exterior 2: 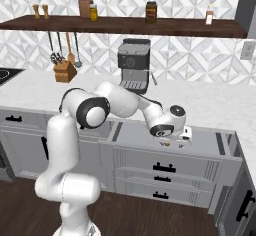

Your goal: Pick up the knife from the drawer and place it on the cutting board. Then place the meat from the plate to the cutting board.

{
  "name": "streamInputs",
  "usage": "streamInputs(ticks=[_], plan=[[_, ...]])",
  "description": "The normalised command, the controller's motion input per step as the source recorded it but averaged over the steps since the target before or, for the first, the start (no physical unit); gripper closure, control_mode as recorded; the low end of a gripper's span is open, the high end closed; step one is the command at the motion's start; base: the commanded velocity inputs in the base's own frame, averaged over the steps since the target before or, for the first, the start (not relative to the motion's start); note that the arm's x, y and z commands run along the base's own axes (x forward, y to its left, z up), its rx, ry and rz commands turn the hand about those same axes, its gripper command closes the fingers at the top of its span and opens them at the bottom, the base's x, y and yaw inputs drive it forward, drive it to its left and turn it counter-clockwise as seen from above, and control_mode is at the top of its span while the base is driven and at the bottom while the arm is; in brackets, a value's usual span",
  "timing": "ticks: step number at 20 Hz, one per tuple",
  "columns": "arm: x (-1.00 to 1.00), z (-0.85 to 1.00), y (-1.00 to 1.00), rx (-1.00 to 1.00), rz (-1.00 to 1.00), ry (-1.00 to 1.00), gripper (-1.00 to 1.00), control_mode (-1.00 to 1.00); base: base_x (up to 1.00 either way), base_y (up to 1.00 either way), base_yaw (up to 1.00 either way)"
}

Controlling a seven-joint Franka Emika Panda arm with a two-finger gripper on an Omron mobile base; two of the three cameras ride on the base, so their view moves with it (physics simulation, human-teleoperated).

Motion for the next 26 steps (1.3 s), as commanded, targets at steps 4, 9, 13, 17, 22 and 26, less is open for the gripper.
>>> streamInputs(ticks=[4, 9, 13, 17, 22, 26], plan=[[0.4, -0.14, -0.23, 0.0, 0.0, 0.0, -1.0, -1.0, 0.0, 0.0, 0.0], [0.24, -0.11, -0.15, 0.0, 0.0, 0.0, -1.0, -1.0, 0.0, 0.0, 0.0], [-0.06, -0.13, -0.02, -0.02, 0.0, 0.02, -1.0, -1.0, 0.0, 0.0, 0.0], [-0.23, -0.21, 0.0, -0.11, 0.0, 0.0, -1.0, -1.0, 0.0, 0.0, 0.0], [-0.34, -0.21, 0.0, -0.08, 0.0, 0.0, -1.0, -1.0, 0.0, 0.0, 0.0], [-0.76, -0.12, 0.0, -0.02, -0.01, 0.0, -1.0, -1.0, 0.0, 0.0, 0.0]])
